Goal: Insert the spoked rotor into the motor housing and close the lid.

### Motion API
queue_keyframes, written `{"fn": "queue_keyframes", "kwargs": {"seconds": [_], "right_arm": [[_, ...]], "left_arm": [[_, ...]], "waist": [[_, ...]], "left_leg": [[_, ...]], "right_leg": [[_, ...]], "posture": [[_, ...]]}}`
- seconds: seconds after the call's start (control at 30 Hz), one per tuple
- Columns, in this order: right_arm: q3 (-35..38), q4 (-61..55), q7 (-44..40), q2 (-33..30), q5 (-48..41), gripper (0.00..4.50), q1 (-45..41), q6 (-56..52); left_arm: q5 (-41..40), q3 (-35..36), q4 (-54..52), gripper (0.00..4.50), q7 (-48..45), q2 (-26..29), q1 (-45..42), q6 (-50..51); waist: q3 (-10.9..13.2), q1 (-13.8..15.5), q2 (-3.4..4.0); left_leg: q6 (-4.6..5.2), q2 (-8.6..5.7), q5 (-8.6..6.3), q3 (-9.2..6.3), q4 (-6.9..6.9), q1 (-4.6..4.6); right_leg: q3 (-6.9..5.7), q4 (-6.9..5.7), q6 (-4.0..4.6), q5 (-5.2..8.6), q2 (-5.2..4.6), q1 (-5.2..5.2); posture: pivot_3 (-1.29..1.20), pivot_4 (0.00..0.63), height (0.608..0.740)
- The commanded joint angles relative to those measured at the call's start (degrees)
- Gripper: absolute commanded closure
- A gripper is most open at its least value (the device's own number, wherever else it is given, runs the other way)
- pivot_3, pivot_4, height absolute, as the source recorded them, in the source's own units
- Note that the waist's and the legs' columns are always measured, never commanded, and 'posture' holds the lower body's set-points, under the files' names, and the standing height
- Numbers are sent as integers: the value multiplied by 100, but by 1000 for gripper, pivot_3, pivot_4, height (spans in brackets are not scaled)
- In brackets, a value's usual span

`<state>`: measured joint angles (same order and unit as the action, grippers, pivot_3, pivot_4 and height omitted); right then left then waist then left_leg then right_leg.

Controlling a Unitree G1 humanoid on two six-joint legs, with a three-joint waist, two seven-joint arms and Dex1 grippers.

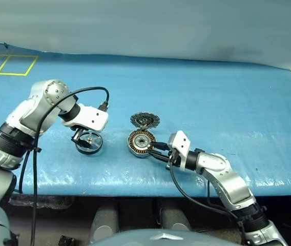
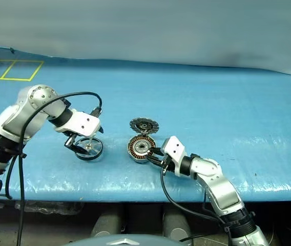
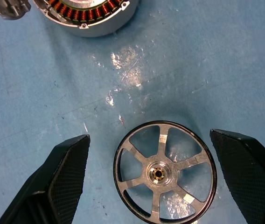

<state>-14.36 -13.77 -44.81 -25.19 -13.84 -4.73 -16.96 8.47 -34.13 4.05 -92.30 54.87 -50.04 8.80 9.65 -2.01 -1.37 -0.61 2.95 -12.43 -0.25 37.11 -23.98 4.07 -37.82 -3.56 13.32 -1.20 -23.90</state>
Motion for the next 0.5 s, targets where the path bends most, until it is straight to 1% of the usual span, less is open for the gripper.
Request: {"fn": "queue_keyframes", "kwargs": {"seconds": [0.03, 0.1, 0.2, 0.27, 0.5], "right_arm": [[54, -257, -23, -84, -15, 3210, -12, -49], [58, -286, -24, -112, -16, 3210, -2, -78], [74, -397, -37, -250, -10, 3168, 15, -182], [86, -433, -34, -303, -26, 3168, 17, -226], [82, -473, 0, -364, -26, 3168, 29, -274]], "left_arm": [[312, -403, 92, 0, -20, 184, -417, -274], [349, -559, 134, 0, -20, 207, -516, -352], [415, -779, 214, 593, -20, 162, -722, -429], [427, -902, 253, 1222, -20, 179, -804, -463], [431, -1060, 255, 1222, -20, 394, -812, -545]], "waist": [[0, 2, 0], [0, 1, 0], [1, 7, 0], [0, 11, 0], [0, 0, 0]], "left_leg": [[0, 0, 0, 0, 2, 0], [0, 0, 0, 0, 3, 0], [0, -1, 0, 0, 5, -1], [0, -1, 0, -1, 6, -2], [0, 0, 0, -1, 7, -1]], "right_leg": [[0, -1, 0, 0, 0, 0], [1, 0, -1, 0, 0, 1], [1, -1, -1, -1, 0, 1], [1, -1, -2, -1, -1, 2], [0, -5, -2, -1, 0, 2]], "posture": [[0, 150, 740], [0, 150, 740], [0, 150, 740], [0, 150, 740], [0, 150, 740]]}}
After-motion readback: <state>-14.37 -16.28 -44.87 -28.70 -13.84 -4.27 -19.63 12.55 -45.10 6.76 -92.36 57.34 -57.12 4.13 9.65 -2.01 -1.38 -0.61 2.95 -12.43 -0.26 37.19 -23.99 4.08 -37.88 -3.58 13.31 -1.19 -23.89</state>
